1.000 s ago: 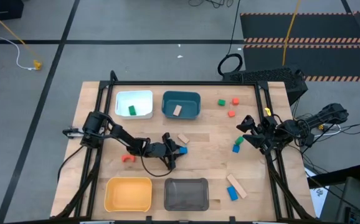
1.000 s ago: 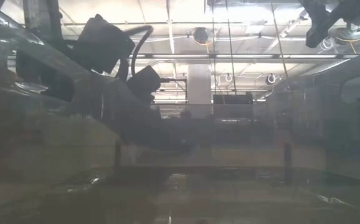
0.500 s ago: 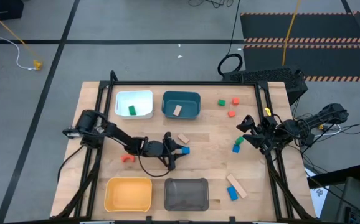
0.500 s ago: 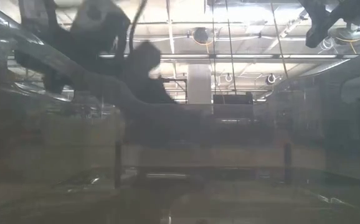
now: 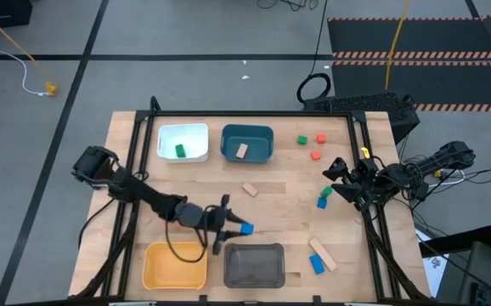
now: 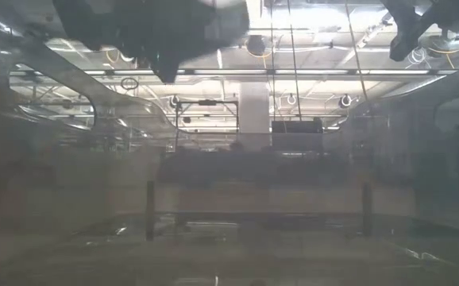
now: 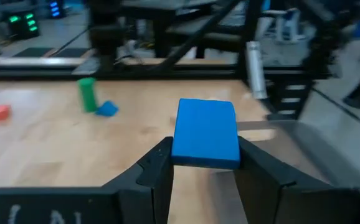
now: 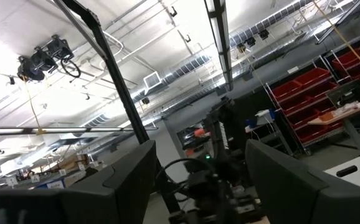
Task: Sort & place blocks by color
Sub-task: Put the top left blue block into the black bin, then put the bottom left orange block into the yellow bin
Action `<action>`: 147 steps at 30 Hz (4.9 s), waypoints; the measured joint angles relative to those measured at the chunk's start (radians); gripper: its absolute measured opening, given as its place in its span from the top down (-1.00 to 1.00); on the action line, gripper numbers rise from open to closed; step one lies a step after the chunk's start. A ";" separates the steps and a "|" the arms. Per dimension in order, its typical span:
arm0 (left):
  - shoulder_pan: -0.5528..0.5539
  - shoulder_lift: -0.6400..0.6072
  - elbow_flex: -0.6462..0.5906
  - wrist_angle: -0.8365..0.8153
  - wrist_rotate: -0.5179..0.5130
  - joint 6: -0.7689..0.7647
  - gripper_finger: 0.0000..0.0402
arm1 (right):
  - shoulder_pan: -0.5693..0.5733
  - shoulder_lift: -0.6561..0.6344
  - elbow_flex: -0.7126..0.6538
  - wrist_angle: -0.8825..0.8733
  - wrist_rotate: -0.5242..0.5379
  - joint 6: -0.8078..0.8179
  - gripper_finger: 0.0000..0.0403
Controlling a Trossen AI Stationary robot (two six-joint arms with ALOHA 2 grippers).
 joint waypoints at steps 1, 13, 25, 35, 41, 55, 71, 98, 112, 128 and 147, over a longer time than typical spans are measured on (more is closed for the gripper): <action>-0.016 0.000 0.000 0.005 0.000 0.001 0.30 | 0.000 0.000 0.000 0.000 0.000 0.000 -0.20; -0.120 0.011 0.003 0.008 -0.001 -0.058 0.30 | 0.000 0.000 0.000 0.000 0.000 0.000 -0.20; -0.133 0.205 0.161 -0.019 0.051 -0.118 0.27 | 0.000 0.000 0.000 0.000 0.000 0.000 -0.20; -0.132 0.254 0.249 -0.210 0.076 -0.117 0.26 | 0.000 0.000 0.000 0.000 0.000 0.000 -0.20; -0.132 0.254 0.252 -0.255 0.076 -0.121 0.26 | 0.000 0.000 0.000 0.000 0.000 0.000 -0.20; -0.131 0.255 0.251 -0.201 0.067 -0.153 0.06 | 0.000 0.000 0.000 0.000 0.000 0.000 -0.20; -0.100 -0.054 0.251 -0.594 0.009 -0.061 -0.04 | 0.000 0.000 0.000 0.000 0.000 0.000 -0.20; -0.004 -0.408 0.247 -1.872 0.027 -0.585 -0.01 | 0.000 0.000 0.000 0.000 0.000 0.000 -0.20; 0.035 -0.408 0.007 -1.732 0.221 -0.676 -0.30 | 0.000 0.000 0.000 0.000 0.000 0.000 -0.20; 0.046 -0.408 -0.089 -1.554 0.216 -0.564 -0.17 | 0.000 0.000 0.000 0.000 0.000 0.000 -0.20; 0.147 -0.408 -0.103 -1.521 0.198 -0.459 0.69 | 0.000 0.000 0.000 0.000 0.000 0.000 -0.20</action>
